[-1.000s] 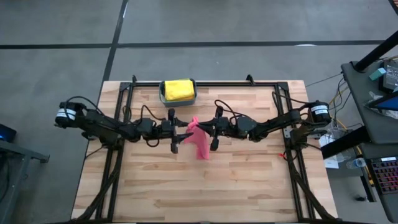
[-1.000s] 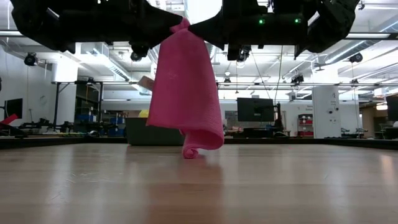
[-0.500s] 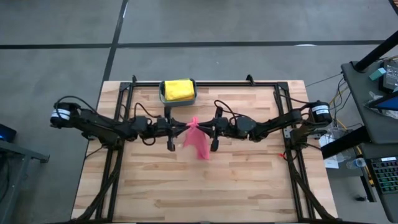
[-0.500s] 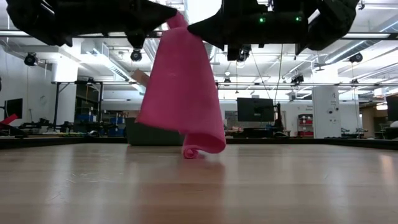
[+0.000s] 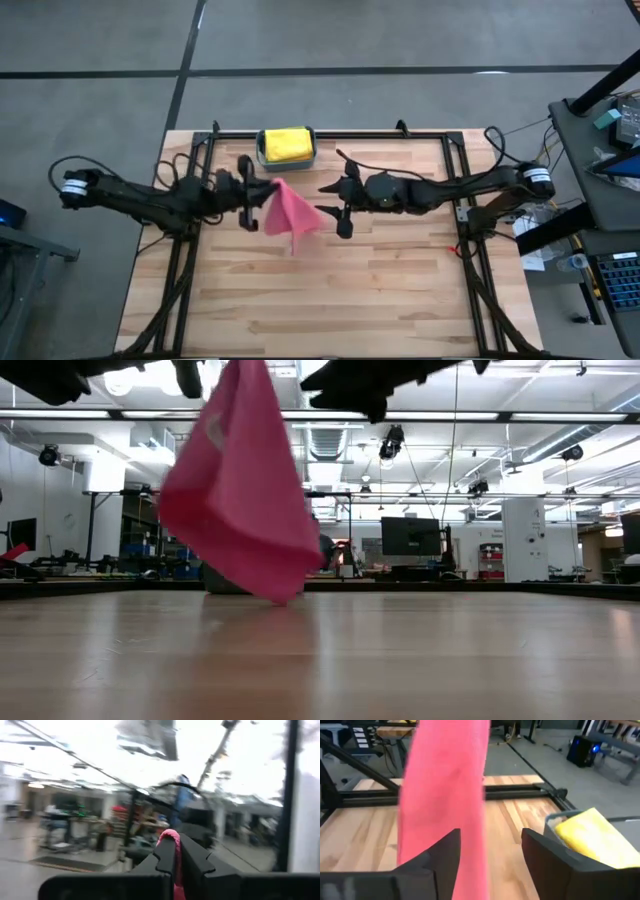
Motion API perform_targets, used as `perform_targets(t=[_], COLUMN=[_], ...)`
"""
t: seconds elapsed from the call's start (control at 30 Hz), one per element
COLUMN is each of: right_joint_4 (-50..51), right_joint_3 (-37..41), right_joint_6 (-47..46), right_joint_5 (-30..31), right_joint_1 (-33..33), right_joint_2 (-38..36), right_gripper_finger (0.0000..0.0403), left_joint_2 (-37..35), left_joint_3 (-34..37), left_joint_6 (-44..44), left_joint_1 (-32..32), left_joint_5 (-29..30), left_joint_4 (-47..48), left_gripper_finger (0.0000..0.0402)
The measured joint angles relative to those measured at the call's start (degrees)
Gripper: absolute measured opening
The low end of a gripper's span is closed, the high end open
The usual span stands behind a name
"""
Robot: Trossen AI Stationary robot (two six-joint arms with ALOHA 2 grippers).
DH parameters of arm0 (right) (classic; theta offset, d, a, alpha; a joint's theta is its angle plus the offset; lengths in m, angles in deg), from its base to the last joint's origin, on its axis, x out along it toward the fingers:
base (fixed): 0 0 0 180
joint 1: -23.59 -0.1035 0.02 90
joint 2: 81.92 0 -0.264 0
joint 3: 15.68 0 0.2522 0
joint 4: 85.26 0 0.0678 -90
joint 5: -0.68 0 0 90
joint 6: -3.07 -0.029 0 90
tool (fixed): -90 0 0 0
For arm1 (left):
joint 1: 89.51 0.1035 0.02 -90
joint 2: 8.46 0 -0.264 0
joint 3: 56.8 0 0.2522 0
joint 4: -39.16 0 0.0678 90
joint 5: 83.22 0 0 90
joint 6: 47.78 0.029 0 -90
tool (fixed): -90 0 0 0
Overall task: Fold microfiber towels
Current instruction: Fold the pink towel
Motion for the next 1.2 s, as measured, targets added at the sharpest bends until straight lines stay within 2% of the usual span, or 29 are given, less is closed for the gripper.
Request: perform_targets(t=[0.2, 0.33, 0.5, 0.6, 0.73, 0.87, 1.2], right_joint_4=[-1.1, -6.1, -13.3, -18.6, -24.4, -26.0, -27.5], right_joint_3=[-2.3, -0.5, 4.1, 5.5, 5.6, 3.2, -9.7], right_joint_6=[3.9, 3.7, 0.3, -1.5, -3.1, -3.4, 0.5], right_joint_5=[0.0, 0.1, 5.0, 8.0, 9.2, 13.5, 13.1], right_joint_1=[-2.9, -4.1, -4.2, -4.1, -4.1, -4.1, -5.9], right_joint_2=[0.5, 1.5, 5.7, 10.3, 17.4, 24.2, 36.7], right_gripper_finger=[0.0206, 0.0203, 0.0203, 0.0203, 0.0203, 0.0203, 0.0203], left_joint_2=[-0.3, 1.0, 2.7, 3.2, 3.8, 3.7, 3.7], left_joint_3=[0.6, 0.6, 0.6, 0.6, 0.6, 0.6, 0.6], left_joint_6=[-4.3, -4.4, -4.4, -4.4, -4.2, -4.0, -3.7], left_joint_1=[0.0, 0.0, 0.0, 0.0, 0.0, 0.0, 0.0], left_joint_5=[11.8, 15.6, 16.1, 16.1, 16.1, 16.1, 16.4], left_joint_4=[0.6, 0.0, -2.6, -3.6, -5.1, -5.2, -6.5], left_gripper_finger=[0.0000, 0.0000, 0.0000, 0.0000, 0.0000, 0.0000, 0.0000])
